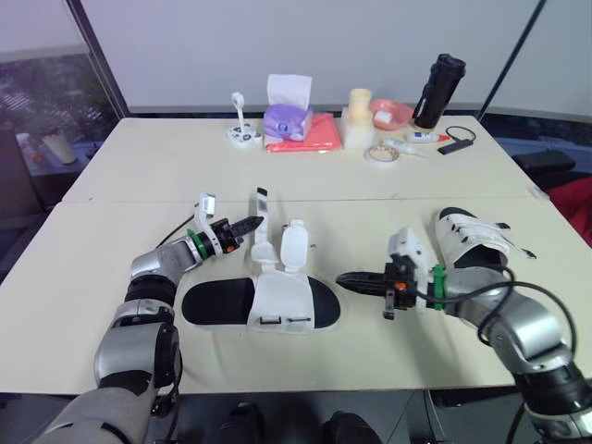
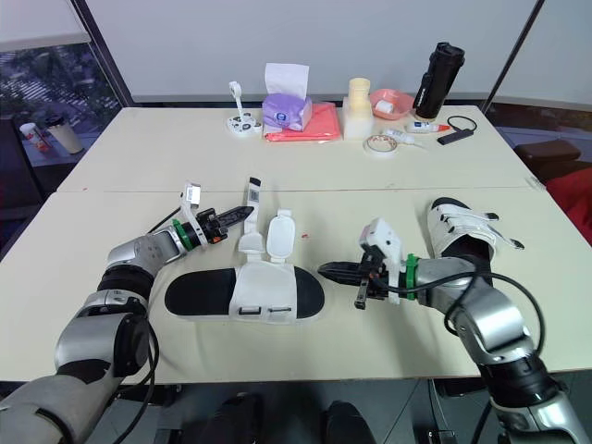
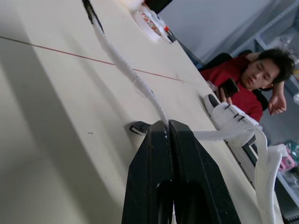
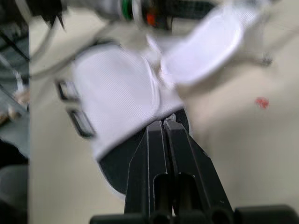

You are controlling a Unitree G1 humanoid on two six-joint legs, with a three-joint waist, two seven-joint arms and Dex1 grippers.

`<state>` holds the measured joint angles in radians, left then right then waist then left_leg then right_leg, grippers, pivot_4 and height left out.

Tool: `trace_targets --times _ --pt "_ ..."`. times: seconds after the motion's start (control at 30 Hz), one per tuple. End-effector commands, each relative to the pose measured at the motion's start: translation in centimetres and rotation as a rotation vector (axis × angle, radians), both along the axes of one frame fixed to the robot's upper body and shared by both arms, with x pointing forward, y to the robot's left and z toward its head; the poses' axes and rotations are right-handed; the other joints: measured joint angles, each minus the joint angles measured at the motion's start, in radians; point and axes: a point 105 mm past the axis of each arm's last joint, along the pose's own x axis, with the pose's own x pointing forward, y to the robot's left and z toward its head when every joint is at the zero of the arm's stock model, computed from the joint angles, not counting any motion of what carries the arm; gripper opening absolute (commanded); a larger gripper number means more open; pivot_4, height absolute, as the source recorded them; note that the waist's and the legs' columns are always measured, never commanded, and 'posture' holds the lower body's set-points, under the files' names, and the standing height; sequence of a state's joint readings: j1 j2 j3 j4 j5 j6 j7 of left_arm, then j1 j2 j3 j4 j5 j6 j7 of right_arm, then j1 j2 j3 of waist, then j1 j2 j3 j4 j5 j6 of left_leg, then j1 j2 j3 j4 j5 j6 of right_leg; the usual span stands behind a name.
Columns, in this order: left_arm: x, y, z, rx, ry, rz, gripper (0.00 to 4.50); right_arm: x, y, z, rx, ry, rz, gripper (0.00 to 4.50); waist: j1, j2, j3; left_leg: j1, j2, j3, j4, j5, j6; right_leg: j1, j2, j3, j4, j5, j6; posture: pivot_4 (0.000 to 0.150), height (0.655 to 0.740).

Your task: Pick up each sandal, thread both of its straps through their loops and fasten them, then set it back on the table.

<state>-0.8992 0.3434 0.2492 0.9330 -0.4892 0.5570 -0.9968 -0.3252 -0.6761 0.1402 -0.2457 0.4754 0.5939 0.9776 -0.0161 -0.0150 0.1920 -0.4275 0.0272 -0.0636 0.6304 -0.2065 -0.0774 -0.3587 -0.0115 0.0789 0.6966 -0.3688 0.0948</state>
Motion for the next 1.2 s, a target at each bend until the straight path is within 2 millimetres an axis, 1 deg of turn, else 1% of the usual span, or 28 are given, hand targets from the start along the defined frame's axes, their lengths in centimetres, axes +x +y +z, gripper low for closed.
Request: trace_targets --times 0.03,0.2,0.3,0.37,0.47,0.5,0.53,0.57,0.6,0.63,0.7,0.73,0.77,0.8,0.83,0.93,1.1,1.2 --pt "0.2 -0.3 1.7 -0.018 -0.076 -0.002 0.03 0.2 0.8 -0.5 -0.023 -0.028 0.074 0.00 0.000 0.000 0.000 0.000 0.000 0.000 0.000 0.000 0.000 0.000 0.000 0.000 0.000 0.000 0.000 0.150 0.7400" --pt "0.2 -0.6 2.2 -0.014 -0.102 -0.011 0.03 0.4 1.1 -1.6 -0.046 -0.005 0.114 0.00 -0.001 0.000 0.000 0.000 0.000 0.000 0.000 0.000 0.000 0.000 0.000 0.000 0.000 0.000 0.000 0.150 0.7400" --pt "0.1 -1.1 2.9 0.063 -0.163 -0.035 0.03 0.7 1.1 -2.6 -0.078 -0.009 0.111 0.00 -0.001 0.000 0.000 0.000 0.000 0.000 0.000 0.000 0.000 0.000 0.000 0.000 0.000 0.000 0.000 0.150 0.7400" --pt "0.0 -1.7 4.1 0.192 -0.305 -0.041 0.03 0.8 1.1 -3.0 -0.088 -0.012 0.108 0.00 -0.001 0.000 0.000 0.000 0.000 0.000 0.000 0.000 0.000 0.000 0.000 0.000 0.000 0.000 0.000 0.150 0.7400" --pt "-0.3 -2.4 5.6 0.298 -0.461 -0.023 0.03 0.9 1.0 -3.3 -0.095 -0.017 0.103 0.00 0.000 0.000 0.000 0.000 0.001 0.000 0.000 0.000 0.000 0.000 0.000 0.000 0.000 0.000 0.000 0.150 0.7400" --pt "-1.1 -3.0 6.0 0.414 -0.595 -0.040 0.03 0.9 1.0 -3.4 -0.097 -0.018 0.101 0.00 0.000 0.000 0.000 0.000 0.001 0.000 0.000 0.000 0.000 0.000 0.000 0.000 0.000 0.000 0.000 0.150 0.7400" --pt "-2.5 -3.7 5.8 0.528 -0.729 -0.106 0.03 0.9 0.9 -3.5 -0.099 -0.018 0.100 0.00 -0.004 0.000 0.000 0.001 0.001 0.000 0.000 0.000 0.000 0.001 0.000 0.000 0.000 0.000 0.000 0.150 0.7400" --pt "-3.6 -4.2 5.4 0.610 -0.821 -0.162 0.03 0.9 0.9 -3.5 -0.100 -0.017 0.100 0.00 -0.004 0.000 0.000 0.001 0.001 0.001 0.000 0.000 0.000 0.001 0.000 0.001 0.000 0.000 0.000 0.150 0.7400" --pt "-4.6 -4.3 4.9 0.677 -0.899 -0.206 0.03 0.9 0.8 -3.6 -0.101 -0.016 0.100 0.00 -0.004 0.001 0.000 0.001 0.001 0.001 -0.001 0.000 0.000 0.001 0.000 0.002 0.000 0.000 0.000 0.150 0.7400" --pt "-5.1 -4.1 4.5 0.709 -0.937 -0.226 0.03 0.9 0.8 -3.7 -0.102 -0.015 0.100 0.00 -0.004 0.001 0.000 0.002 0.001 0.001 -0.001 0.000 -0.001 0.001 0.000 0.002 0.000 0.000 0.000 0.150 0.7400" --pt "-6.4 -3.5 4.2 0.836 -1.131 -0.269 0.03 1.0 0.7 -4.0 -0.104 -0.015 0.096 0.00 -0.002 0.001 0.000 0.002 0.001 0.001 -0.001 0.000 -0.001 0.001 0.000 0.002 0.000 0.000 0.000 0.150 0.7400" --pt "-7.0 -3.2 4.4 0.897 -1.254 -0.275 0.03 1.1 0.7 -4.0 -0.103 -0.015 0.092 0.00 -0.001 0.000 0.000 0.002 0.002 0.002 -0.001 0.000 -0.001 0.001 0.000 0.001 0.000 0.000 0.000 0.150 0.7400" --pt "-7.4 -3.0 4.6 0.929 -1.352 -0.273 0.03 1.2 0.7 -4.1 -0.101 -0.015 0.089 0.00 -0.001 0.000 0.000 0.002 0.002 0.001 0.000 0.000 -0.001 0.001 0.000 0.001 0.000 0.000 0.000 0.150 0.7400" --pt "-7.5 -2.9 4.8 0.941 -1.411 -0.264 0.03 1.3 0.7 -4.1 -0.101 -0.016 0.088 0.00 0.001 0.000 0.000 0.002 0.002 0.001 0.000 0.000 -0.001 0.001 0.000 0.001 0.000 0.000 0.000 0.150 0.7400" --pt "-8.0 -2.8 5.0 0.972 -1.528 -0.267 0.03 1.4 0.7 -4.2 -0.100 -0.017 0.085 0.00 0.003 0.000 0.000 0.003 0.001 0.001 0.000 0.000 -0.001 0.002 0.000 0.001 0.000 0.000 0.000 0.150 0.7400" --pt "-9.1 -2.4 4.9 1.021 -1.779 -0.300 0.03 1.8 0.8 -4.5 -0.097 -0.020 0.074 0.00 0.004 0.000 0.000 0.003 0.001 0.001 0.001 0.000 0.000 0.004 -0.001 0.001 -0.001 0.000 0.000 0.150 0.7400" --pt "-10.1 -1.3 4.4 1.059 -2.022 -0.353 0.03 2.2 0.5 -4.9 -0.104 -0.023 0.059 0.00 0.000 0.000 -0.001 0.004 0.001 0.001 0.000 0.000 0.000 0.003 0.000 0.001 0.000 0.000 0.000 0.150 0.7400" --pt "-10.4 -1.0 4.5 1.070 -2.094 -0.350 0.03 2.2 0.4 -5.1 -0.108 -0.021 0.058 0.00 0.000 0.000 -0.001 0.004 0.001 0.002 0.000 0.000 0.000 0.003 0.000 0.001 0.000 0.000 0.000 0.150 0.7400"
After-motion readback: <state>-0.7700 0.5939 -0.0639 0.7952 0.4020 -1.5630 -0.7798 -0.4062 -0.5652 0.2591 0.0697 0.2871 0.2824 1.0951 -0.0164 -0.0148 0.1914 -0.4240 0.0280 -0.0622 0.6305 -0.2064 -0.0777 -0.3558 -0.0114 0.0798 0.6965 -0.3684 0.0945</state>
